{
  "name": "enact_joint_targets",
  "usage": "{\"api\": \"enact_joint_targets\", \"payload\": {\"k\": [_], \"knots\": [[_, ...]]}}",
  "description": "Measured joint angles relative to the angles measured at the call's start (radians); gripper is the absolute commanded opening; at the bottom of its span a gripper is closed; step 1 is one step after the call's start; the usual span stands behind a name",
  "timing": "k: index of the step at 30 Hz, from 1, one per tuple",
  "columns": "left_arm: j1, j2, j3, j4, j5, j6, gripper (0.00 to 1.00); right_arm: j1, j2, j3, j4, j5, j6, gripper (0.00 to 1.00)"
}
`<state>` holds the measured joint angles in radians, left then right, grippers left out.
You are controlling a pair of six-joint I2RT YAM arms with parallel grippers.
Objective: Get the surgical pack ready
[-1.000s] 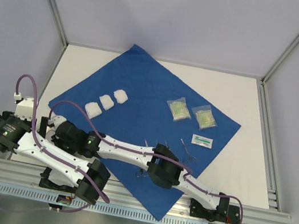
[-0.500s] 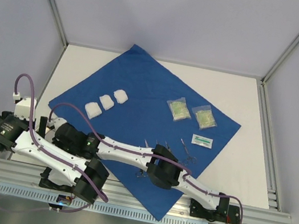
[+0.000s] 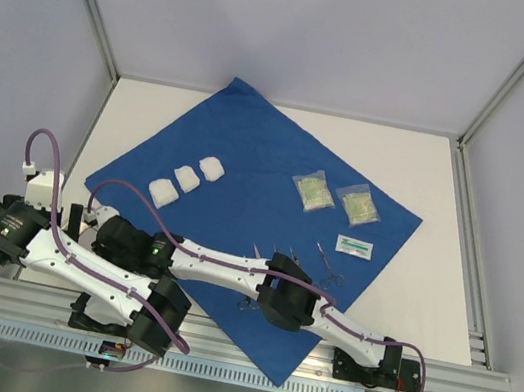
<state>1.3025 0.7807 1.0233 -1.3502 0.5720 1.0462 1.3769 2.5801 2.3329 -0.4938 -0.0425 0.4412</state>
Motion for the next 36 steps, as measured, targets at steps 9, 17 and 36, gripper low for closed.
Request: {"api": "enact_joint_targets", "payload": {"k": [9,17,36], "knots": [[0.0,0.0,0.0,0.0,0.0,0.0,0.95,0.0,0.0,0.0,0.0,-0.012,0.0,0.22],[0.0,0.0,0.0,0.0,-0.001,0.0,0.95,-0.026,-0.082,-0.13,0.019,-0.035,0.011,0.26],[0.0,-0.018,0.004,0.0,0.005,0.021,0.95,-0.166,-0.895,-1.059,-0.152,0.263,0.02,0.53]]}}
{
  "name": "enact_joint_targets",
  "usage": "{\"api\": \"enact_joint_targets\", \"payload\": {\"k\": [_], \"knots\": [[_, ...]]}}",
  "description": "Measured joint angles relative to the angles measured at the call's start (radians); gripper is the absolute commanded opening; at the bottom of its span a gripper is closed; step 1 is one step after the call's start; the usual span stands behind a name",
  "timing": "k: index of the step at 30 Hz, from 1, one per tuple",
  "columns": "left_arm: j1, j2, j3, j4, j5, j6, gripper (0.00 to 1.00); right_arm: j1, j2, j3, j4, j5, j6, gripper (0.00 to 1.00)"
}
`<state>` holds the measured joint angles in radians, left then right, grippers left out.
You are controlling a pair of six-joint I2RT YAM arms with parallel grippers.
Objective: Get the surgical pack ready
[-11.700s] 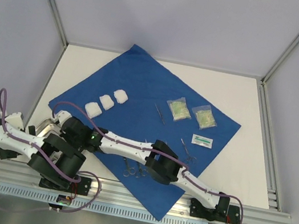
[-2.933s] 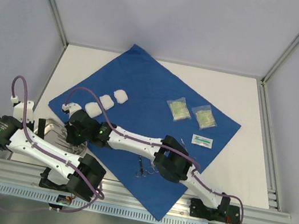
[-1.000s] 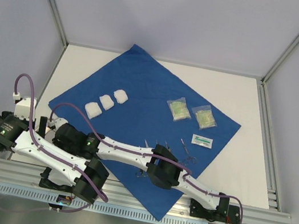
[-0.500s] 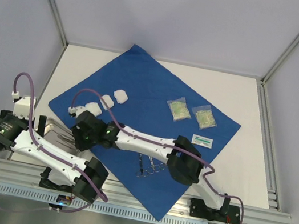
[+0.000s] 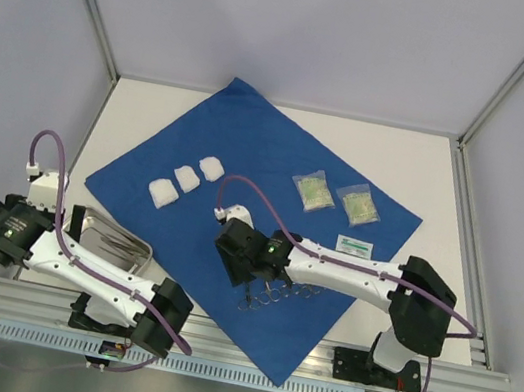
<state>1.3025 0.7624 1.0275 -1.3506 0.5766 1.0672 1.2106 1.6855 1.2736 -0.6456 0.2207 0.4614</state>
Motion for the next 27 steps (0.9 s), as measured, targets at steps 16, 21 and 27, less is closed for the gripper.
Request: {"api": "enact_joint_targets", "payload": {"k": [16,21,27], "knots": [[0.0,-0.042,-0.026,0.0,-0.009,0.033,0.96,-0.003,0.04,-0.166,-0.009,-0.014,0.058,0.43],[0.0,-0.043,-0.031,0.0,-0.01,0.037,0.96,-0.003,0.076,-0.166,0.014,-0.032,0.066,0.39],[0.0,-0.043,-0.048,0.0,-0.011,0.039,0.96,-0.004,0.108,-0.159,0.027,-0.047,0.076,0.3]]}}
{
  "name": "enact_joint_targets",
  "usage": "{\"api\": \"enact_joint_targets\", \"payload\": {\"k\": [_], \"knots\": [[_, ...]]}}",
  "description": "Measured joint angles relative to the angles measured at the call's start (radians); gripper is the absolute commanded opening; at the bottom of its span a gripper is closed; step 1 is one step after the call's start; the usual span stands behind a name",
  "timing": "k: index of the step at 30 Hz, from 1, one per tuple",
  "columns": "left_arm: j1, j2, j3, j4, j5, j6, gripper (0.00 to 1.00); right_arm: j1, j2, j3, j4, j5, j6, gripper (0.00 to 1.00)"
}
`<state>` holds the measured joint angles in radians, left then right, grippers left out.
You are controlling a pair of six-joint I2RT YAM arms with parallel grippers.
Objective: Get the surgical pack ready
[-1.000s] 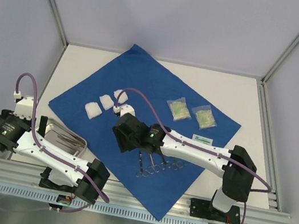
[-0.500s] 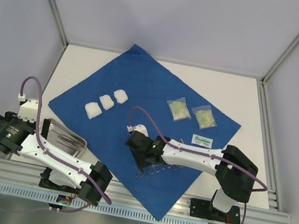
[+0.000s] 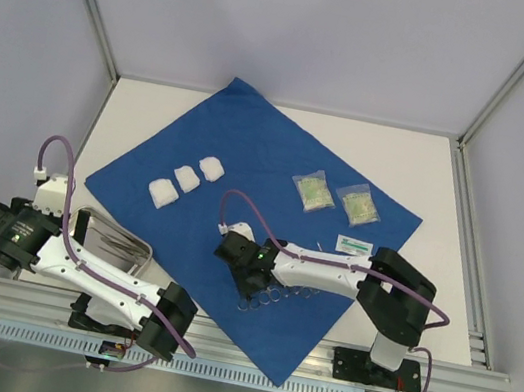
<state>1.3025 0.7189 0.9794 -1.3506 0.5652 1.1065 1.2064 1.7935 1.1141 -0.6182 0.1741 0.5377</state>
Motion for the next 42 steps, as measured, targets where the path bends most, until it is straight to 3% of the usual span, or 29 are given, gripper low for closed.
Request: {"api": "enact_joint_targets", "payload": {"k": [4,6,27,32,38,42], "knots": [[0.0,0.0,-0.003,0.0,-0.002,0.0,0.96,-0.001,0.009,0.009,-0.003,0.001,0.012,0.08],[0.0,0.0,-0.003,0.0,-0.002,0.0,0.96,-0.001,0.009,0.01,-0.002,0.003,0.016,0.01],[0.0,0.002,-0.003,0.0,-0.005,0.001,0.96,-0.002,-0.06,0.06,0.025,-0.022,0.006,0.01],[0.0,0.002,0.022,-0.002,0.001,0.002,0.96,-0.002,0.022,0.272,0.072,-0.071,-0.035,0.0],[0.0,-0.042,0.106,0.0,0.01,0.0,0.98,0.017,0.318,0.733,0.182,-0.142,-0.094,0.0],[0.0,-0.084,0.156,-0.001,0.018,0.0,0.98,0.044,0.489,0.918,0.236,-0.213,-0.094,0.0]]}}
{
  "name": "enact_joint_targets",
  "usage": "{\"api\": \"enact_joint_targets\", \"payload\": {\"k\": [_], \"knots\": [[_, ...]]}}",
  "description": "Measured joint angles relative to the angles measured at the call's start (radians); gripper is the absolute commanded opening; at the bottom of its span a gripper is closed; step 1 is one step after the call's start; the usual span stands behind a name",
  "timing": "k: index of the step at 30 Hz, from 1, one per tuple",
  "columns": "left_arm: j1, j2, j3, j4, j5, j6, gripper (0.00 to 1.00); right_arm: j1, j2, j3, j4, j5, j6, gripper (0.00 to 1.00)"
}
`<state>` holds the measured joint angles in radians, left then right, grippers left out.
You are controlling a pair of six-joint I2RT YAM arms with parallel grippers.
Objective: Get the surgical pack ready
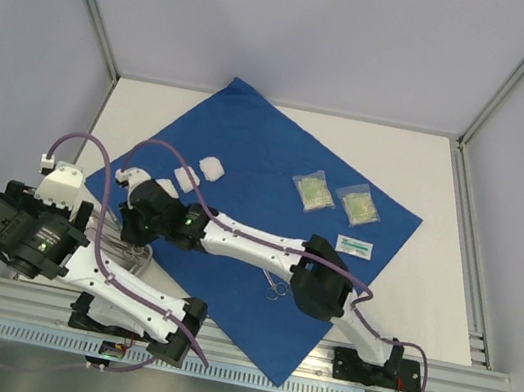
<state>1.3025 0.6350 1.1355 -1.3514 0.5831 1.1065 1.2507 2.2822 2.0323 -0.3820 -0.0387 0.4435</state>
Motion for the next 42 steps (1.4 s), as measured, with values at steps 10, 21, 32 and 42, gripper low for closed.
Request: {"api": "enact_joint_targets", "payload": {"k": [10,21,32,42], "knots": [[0.0,-0.007,0.026,0.0,0.033,-0.005,0.99,0.053,0.266,0.218,0.04,-0.133,0.057,0.0],[0.0,0.005,0.025,0.0,0.044,-0.003,0.99,0.119,0.298,0.266,-0.052,-0.076,0.025,0.0],[0.0,0.009,0.023,0.0,0.046,-0.002,0.99,0.137,0.301,0.316,-0.131,-0.019,-0.032,0.08],[0.0,0.008,0.017,0.0,0.044,0.0,0.99,0.118,0.301,0.316,-0.142,-0.05,0.005,0.18]]}}
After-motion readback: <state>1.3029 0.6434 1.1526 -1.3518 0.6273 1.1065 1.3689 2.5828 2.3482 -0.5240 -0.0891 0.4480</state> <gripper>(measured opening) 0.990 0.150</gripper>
